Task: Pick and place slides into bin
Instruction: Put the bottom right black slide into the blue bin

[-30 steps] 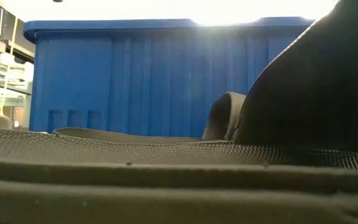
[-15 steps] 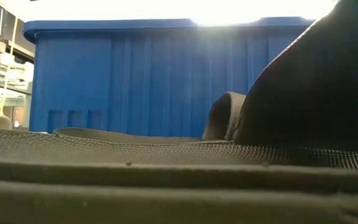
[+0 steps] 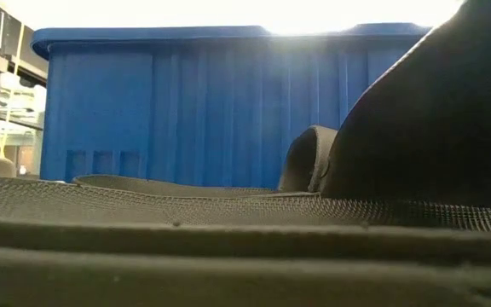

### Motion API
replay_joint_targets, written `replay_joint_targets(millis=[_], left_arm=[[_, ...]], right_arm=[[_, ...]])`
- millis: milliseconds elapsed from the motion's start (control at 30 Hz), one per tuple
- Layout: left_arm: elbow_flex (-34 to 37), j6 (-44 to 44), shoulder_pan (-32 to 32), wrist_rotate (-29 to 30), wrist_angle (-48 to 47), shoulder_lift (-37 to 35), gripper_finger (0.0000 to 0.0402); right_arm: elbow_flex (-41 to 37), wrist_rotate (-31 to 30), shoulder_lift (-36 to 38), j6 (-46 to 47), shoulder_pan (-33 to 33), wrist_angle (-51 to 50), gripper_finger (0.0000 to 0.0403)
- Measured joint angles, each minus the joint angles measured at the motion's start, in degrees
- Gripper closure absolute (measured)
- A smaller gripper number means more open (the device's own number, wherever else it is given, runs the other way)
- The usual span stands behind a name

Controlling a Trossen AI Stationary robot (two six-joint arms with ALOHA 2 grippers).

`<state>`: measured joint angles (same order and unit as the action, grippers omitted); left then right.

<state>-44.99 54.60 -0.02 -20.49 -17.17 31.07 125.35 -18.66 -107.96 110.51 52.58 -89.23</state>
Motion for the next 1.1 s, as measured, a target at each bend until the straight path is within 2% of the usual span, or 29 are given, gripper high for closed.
replay_joint_targets(millis=[133, 267, 400, 633, 900, 1100], left_arm=[[0.0, 0.5, 0.0, -0.6, 0.4, 0.6, 0.0151], [0.0, 2.4, 0.0, -1.9, 0.9, 1.2, 0.0151], [0.0, 4.9, 0.0, -1.3, 1.4, 1.6, 0.0151], [0.0, 8.8, 0.0, 1.9, 13.8, 6.3, 0.0151], [0.0, 9.0, 0.0, 1.3, 17.9, 13.0, 0.0151], [0.0, 9.9, 0.0, 3.1, 24.2, 16.9, 0.0151]], right_arm=[[5.0, -6.4, 0.0, -9.1, -4.5, -0.6, 0.0403], [9.5, -8.3, 0.0, -18.7, -9.4, -0.7, 0.0403], [9.3, -6.7, 1.1, -27.6, -14.9, 0.1, 0.0403], [9.6, -5.3, 1.4, -44.2, -24.9, 0.0, 0.0403], [9.6, -10.4, 1.3, -59.1, -34.1, -0.8, 0.0403], [9.6, -17.3, 0.0, -70.7, -39.1, -0.8, 0.0403]])
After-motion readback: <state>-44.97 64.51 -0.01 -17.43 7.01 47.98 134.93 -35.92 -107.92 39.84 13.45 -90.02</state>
